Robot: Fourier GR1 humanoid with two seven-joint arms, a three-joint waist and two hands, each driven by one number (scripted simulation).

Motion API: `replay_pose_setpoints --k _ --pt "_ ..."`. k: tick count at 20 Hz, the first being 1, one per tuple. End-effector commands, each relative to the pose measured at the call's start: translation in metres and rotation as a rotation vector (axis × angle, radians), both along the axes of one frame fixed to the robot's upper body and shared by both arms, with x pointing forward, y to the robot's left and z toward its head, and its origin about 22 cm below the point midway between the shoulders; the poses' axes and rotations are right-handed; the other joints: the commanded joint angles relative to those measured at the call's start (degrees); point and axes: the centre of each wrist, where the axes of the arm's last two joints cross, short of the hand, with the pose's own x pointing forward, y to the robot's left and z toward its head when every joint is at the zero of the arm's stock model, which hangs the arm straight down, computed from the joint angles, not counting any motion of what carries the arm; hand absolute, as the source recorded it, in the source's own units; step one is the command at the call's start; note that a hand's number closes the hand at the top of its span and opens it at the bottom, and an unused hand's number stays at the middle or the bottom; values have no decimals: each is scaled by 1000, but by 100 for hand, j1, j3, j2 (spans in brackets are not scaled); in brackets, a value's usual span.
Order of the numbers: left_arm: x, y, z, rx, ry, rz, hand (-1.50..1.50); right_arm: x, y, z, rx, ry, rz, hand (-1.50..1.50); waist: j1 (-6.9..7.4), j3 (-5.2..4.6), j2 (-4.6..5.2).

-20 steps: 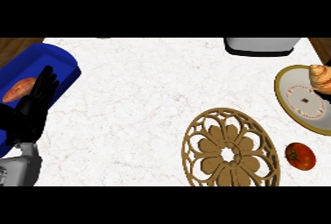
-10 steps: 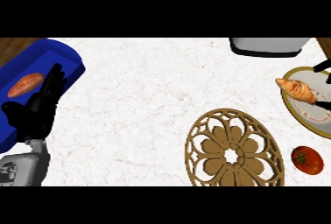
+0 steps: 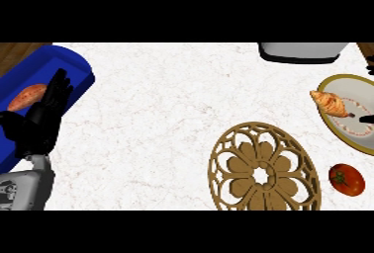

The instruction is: Pick the croissant from the placemat and place it in the bowl

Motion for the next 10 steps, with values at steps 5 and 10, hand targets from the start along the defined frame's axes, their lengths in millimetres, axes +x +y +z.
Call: replay_pose_setpoints --k 5,10 --pt "-3 -4 0 -18 8 -12 0 -27 -42 26 438 -68 -71 -150 34 9 31" --pt "-6 7 -1 -7 -10 14 0 -79 -88 37 411 22 -98 -150 -55 33 58"
